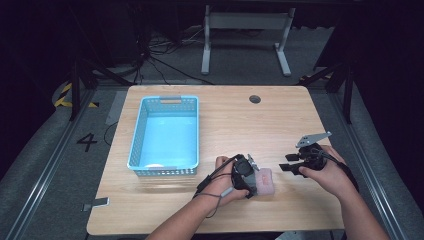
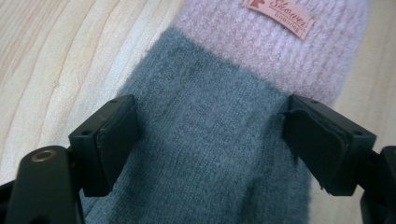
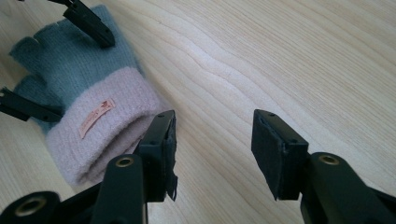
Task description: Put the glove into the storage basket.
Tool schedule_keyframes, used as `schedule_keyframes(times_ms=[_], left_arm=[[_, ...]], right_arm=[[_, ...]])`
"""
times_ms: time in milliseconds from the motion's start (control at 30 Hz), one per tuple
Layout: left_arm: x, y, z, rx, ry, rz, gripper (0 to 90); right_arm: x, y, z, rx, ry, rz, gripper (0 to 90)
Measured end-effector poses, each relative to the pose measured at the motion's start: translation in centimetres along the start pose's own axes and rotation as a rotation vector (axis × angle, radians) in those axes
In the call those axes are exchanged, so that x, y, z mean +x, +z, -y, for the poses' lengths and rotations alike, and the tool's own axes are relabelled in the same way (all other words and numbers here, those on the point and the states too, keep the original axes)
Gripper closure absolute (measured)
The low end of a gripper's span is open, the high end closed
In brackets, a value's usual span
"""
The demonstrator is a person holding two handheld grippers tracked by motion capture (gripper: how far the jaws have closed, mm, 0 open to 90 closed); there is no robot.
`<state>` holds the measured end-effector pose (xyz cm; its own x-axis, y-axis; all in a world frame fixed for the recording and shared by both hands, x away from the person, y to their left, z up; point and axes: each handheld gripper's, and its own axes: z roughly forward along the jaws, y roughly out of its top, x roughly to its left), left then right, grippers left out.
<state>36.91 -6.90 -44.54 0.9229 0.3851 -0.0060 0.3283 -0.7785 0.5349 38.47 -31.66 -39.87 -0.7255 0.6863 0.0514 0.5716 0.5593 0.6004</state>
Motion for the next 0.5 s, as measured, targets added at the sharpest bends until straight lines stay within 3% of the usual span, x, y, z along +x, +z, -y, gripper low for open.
schedule_keyframes(times_ms=[200,367,500], left_arm=[[-0.05,-0.04,0.13,-0.006,-0.012,0.007,21.5],[-0.33,-0.22,0.03,0.008,0.006,-0.003,28.7],[-0.38,-0.47,0.11,0.000,-0.002,0.012,42.2]], right_arm=[[0.06,0.17,0.01,0.003,0.001,-0.003,50.5],[0.02,0.17,0.02,-0.001,0.007,-0.004,50.0],[0.08,0.18,0.01,0.000,0.009,-0.005,49.9]])
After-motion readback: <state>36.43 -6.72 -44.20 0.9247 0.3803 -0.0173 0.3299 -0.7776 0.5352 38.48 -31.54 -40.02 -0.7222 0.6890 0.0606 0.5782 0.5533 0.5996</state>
